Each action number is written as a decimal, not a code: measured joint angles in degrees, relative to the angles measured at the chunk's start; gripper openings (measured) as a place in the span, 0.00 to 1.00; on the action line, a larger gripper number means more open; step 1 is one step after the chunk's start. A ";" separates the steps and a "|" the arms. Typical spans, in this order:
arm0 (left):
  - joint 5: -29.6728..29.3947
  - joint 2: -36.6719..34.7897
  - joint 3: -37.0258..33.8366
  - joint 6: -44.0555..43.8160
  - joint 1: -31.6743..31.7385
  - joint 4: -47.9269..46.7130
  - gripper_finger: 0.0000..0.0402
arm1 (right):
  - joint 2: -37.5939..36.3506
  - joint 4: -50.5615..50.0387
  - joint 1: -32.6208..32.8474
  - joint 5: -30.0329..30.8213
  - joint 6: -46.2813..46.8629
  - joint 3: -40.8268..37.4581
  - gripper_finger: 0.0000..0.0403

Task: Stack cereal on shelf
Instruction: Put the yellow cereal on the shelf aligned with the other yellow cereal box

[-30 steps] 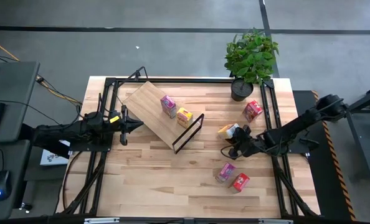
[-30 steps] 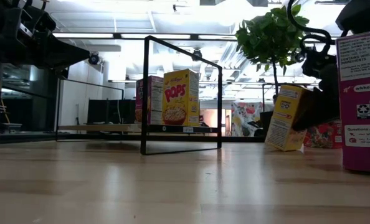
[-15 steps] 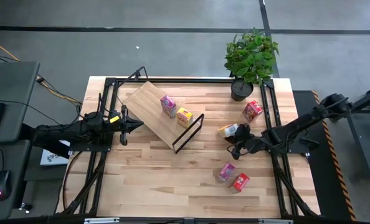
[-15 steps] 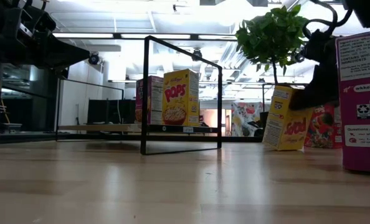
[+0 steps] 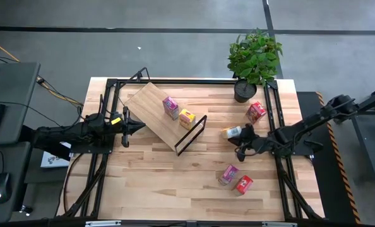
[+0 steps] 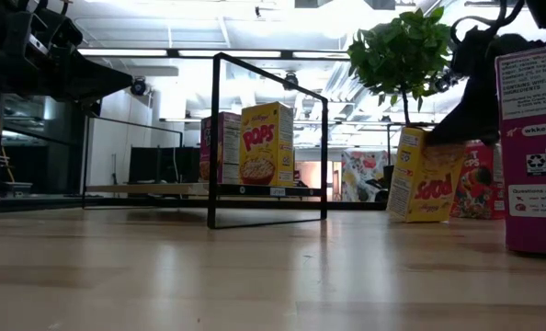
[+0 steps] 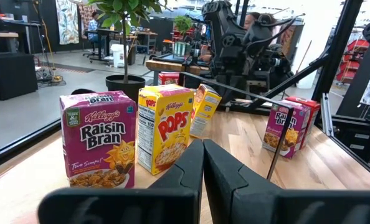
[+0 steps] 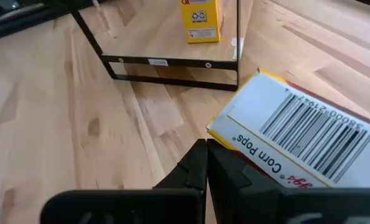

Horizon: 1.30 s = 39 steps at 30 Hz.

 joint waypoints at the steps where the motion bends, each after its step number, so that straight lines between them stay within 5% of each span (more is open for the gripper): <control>1: 0.00 -0.02 0.00 0.00 0.01 -0.02 0.01 | -0.29 -0.02 -0.16 -0.40 -0.22 0.00 0.00; 9: 0.00 0.00 0.00 0.00 0.00 0.00 0.01 | -1.60 -0.04 -4.47 -5.41 -2.36 0.09 0.06; 21: 0.00 -0.02 0.00 0.00 0.01 0.00 0.01 | -1.58 -9.24 -7.47 -7.03 -9.43 7.96 0.44; 33: 0.00 -0.01 0.00 0.00 0.01 0.00 0.01 | -1.38 -27.33 -11.11 -5.29 -16.38 21.74 0.48; 39: 0.00 -0.02 0.00 0.00 0.00 0.00 0.01 | -0.60 -40.77 -18.23 -12.00 -17.99 29.59 0.55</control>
